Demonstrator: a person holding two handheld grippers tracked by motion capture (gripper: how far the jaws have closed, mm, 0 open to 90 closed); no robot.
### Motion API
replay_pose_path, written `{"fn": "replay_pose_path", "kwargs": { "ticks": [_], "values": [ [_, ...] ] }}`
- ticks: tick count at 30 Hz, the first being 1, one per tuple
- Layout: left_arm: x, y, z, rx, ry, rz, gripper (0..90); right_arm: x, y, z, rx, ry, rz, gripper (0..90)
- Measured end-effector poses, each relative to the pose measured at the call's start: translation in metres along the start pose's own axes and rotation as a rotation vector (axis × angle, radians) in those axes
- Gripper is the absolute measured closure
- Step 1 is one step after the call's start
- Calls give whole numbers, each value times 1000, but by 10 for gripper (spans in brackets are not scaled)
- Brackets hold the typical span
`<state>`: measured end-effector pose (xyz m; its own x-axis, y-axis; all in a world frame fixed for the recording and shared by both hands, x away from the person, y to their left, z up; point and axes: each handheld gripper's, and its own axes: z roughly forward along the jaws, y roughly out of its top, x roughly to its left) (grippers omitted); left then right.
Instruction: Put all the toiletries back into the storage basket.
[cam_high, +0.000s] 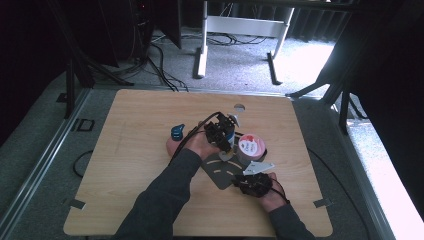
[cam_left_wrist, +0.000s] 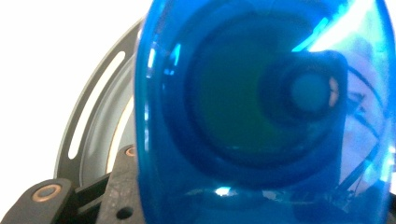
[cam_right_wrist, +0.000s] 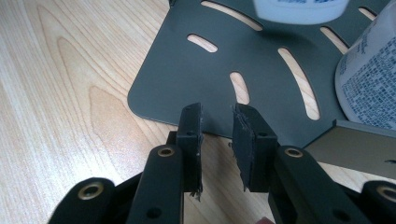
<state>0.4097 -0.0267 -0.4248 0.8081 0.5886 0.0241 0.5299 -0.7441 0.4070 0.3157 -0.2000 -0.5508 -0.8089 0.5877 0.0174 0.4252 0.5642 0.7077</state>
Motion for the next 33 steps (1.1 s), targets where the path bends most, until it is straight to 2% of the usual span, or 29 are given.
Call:
{"fn": "replay_pose_path", "kwargs": {
  "ticks": [6,17,25,33],
  "values": [
    [2,5,5,-24,24,-21,564,0,0,0,0,-2,-1,728],
    [6,9,13,-37,47,-39,564,0,0,0,1,-1,0,728],
    [7,13,20,-39,40,-33,564,0,0,0,1,-1,-1,728],
    [11,16,26,-46,41,-50,564,0,0,0,0,1,1,728]
  ]
}}
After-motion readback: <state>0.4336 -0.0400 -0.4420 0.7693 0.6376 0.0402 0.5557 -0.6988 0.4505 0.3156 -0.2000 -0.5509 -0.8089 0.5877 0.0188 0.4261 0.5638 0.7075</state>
